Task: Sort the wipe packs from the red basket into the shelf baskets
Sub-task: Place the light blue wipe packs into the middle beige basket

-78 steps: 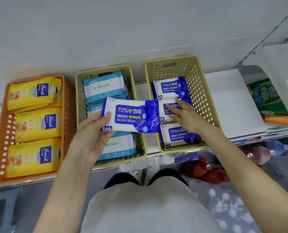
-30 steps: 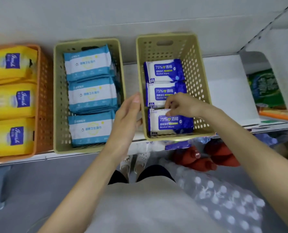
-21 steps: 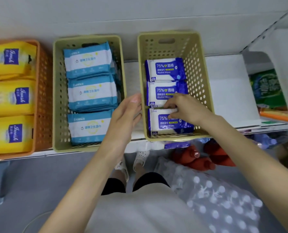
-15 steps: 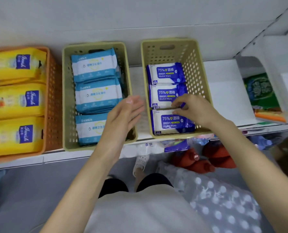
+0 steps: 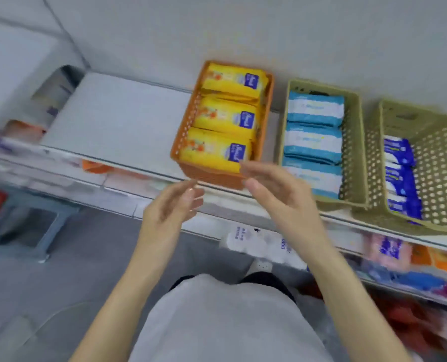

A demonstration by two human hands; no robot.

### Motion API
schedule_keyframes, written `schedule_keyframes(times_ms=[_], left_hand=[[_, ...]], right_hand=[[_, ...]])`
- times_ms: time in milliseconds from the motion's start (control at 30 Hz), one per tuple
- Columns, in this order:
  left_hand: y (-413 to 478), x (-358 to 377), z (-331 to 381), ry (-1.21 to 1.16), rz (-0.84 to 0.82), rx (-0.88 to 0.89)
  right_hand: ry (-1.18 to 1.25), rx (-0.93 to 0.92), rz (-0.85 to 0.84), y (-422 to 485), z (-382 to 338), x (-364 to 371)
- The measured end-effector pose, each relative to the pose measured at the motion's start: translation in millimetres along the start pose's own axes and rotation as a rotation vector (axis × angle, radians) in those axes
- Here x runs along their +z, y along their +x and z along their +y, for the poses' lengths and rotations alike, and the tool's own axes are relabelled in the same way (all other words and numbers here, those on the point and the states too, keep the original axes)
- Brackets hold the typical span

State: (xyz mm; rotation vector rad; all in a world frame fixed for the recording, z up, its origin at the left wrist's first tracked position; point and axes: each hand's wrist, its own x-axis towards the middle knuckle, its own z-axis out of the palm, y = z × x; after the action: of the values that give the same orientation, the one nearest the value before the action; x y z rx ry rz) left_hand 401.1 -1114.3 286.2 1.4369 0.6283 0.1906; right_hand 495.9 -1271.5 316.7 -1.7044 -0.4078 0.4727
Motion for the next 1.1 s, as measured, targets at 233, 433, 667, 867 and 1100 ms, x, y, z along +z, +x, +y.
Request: schedule_keyframes(times_ms=[233, 433, 667, 867, 1100], left_hand=[[-84.0, -180.7, -46.4, -0.109, 0.639, -0.042], [-120.2, -261.0, -114.1, -0.294, 1.036, -0.185], [-98.4, -347.6, -139.5, -0.445, 1.235, -0.308], [-34.9, -483.3, -109.1, -0.494, 1.335, -0.32], [31.5, -631.3, -70.6, -0.379, 1.349, -0.259]], right_hand=[[-0.365, -0.122, -0.629, -5.8, 20.5, 210.8], [-0.365, -0.089, -0.92, 32.0, 27.9, 318.9], [-0.453, -0.11, -1.106, 91.0, 38.9, 466.8], [-0.433, -0.15, -1.161, 175.4, 6.0, 616.3], [-0.463, -0.22, -1.177, 262.8, -42.7, 764.6]])
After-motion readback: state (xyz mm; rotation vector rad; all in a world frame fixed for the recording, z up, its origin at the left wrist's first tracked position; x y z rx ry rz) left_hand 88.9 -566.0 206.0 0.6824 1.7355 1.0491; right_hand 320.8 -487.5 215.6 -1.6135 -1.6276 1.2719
